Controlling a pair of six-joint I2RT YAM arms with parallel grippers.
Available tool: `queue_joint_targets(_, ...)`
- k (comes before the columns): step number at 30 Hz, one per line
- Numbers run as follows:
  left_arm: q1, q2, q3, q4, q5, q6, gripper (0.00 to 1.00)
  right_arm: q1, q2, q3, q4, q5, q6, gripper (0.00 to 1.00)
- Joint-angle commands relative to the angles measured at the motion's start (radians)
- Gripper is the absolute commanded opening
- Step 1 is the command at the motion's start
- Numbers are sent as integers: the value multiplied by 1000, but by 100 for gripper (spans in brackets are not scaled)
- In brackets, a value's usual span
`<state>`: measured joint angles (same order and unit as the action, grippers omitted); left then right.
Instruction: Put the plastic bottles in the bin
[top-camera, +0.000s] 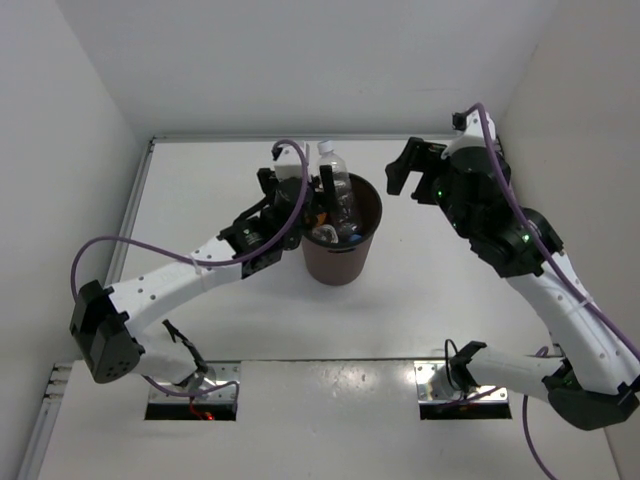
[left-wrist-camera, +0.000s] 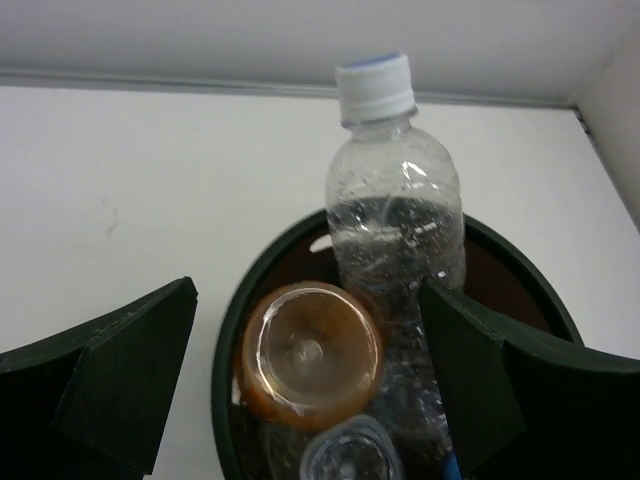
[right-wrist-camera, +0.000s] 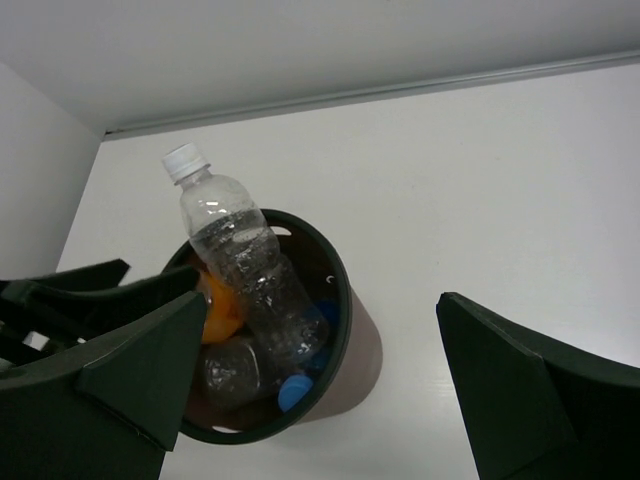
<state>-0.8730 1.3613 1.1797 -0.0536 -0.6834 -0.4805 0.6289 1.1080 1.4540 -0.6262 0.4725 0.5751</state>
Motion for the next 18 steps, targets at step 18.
queue_joint_targets(18, 293, -278, -305, -81, -557, -197, 100, -6, 174, 115, -164, -66, 19, 100)
